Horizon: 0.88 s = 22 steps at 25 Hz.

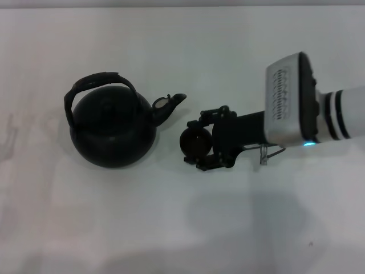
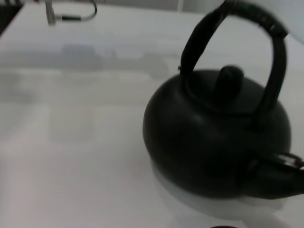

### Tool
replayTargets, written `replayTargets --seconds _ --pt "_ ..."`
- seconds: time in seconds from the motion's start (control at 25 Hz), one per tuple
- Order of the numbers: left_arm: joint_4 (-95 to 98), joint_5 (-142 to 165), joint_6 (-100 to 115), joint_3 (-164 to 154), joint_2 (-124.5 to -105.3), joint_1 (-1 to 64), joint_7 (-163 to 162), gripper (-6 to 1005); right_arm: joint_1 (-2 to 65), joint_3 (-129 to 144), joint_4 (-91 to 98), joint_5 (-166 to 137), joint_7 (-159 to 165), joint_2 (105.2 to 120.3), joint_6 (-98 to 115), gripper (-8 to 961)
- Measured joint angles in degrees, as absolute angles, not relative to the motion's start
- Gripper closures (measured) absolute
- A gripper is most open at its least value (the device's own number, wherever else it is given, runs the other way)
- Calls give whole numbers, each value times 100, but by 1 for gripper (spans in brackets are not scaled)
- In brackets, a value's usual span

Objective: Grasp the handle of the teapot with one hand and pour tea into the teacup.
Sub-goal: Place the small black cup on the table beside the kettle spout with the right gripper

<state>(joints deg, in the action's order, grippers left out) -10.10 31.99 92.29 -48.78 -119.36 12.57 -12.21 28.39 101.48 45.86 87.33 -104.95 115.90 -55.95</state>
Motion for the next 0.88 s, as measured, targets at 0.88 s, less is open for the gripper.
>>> replayTargets --seconds 0.88 --pt "-1011 3199 9228 -4877 -11931 1210 -1221 298 2785 10353 4438 8804 -10450 11602 -5204 192"
